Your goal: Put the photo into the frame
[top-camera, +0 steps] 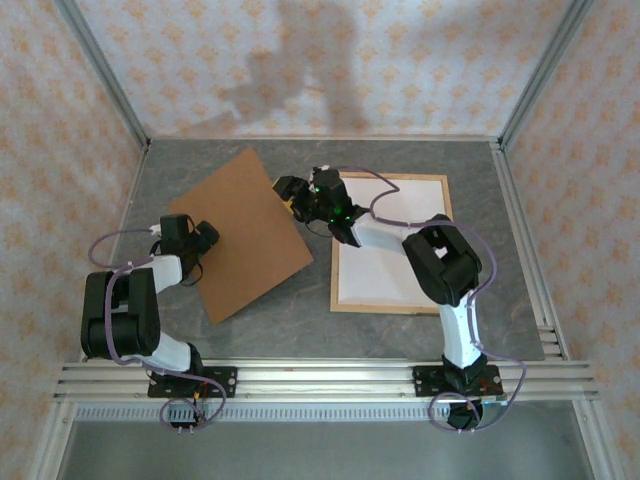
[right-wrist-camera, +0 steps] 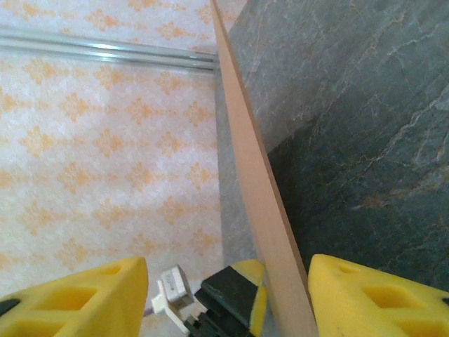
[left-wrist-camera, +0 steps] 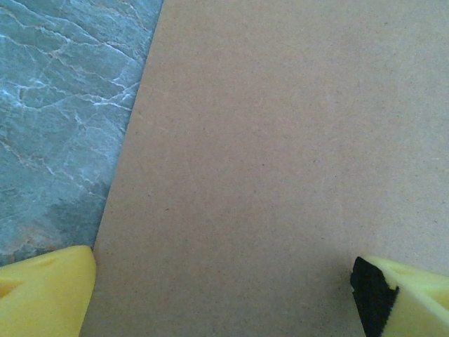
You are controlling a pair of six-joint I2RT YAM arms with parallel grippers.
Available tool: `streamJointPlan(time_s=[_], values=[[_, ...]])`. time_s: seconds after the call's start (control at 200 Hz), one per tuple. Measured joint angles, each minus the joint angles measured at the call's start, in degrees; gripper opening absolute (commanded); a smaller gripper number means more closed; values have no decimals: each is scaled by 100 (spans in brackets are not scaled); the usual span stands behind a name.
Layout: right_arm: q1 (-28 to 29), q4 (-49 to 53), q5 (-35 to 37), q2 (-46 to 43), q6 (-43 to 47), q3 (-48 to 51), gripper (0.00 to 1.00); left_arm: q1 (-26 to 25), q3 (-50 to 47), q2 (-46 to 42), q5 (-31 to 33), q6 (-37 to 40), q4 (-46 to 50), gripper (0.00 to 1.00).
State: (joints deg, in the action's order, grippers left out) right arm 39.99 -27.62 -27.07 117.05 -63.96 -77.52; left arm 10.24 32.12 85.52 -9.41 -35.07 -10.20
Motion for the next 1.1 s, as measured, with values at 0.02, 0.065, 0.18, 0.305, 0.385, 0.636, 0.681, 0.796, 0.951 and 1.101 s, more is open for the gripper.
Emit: streamJointPlan(time_s=[0.02, 0.065, 0.18, 0.305, 0.385, 0.636, 0.681, 0.796, 0.951, 1.101], values=[[0, 13, 2, 0, -63, 0, 65, 0, 0, 0, -4, 0, 0, 94], [0, 26, 2, 0, -166, 0, 66, 0, 0, 0, -11, 0, 0, 93], [-2, 170, 9, -9, -319, -4, 69, 0, -11, -2, -15, 4, -15, 94], [-2, 374, -28, -59, -376, -4, 72, 0, -37, -4, -15, 7, -59, 94], [-2, 474, -116, -107, -380, -7, 73, 0, -42, -4, -15, 7, -70, 94], [-9, 975, -538, -295, -111, -7, 64, 0, -96, -31, -17, 4, -151, 94], [-17, 1036, -660, -323, 7, -7, 61, 4, -125, -33, -20, 4, -201, 94], [-50, 1202, -960, -428, 295, -2, 51, 42, -181, -66, -87, 2, -297, 94], [-66, 1443, -1331, -584, 717, 87, 41, 42, -205, -76, -304, -31, -385, 94], [13, 1882, -1729, -590, 1123, 157, 32, -48, -238, -96, -782, -72, -450, 94]])
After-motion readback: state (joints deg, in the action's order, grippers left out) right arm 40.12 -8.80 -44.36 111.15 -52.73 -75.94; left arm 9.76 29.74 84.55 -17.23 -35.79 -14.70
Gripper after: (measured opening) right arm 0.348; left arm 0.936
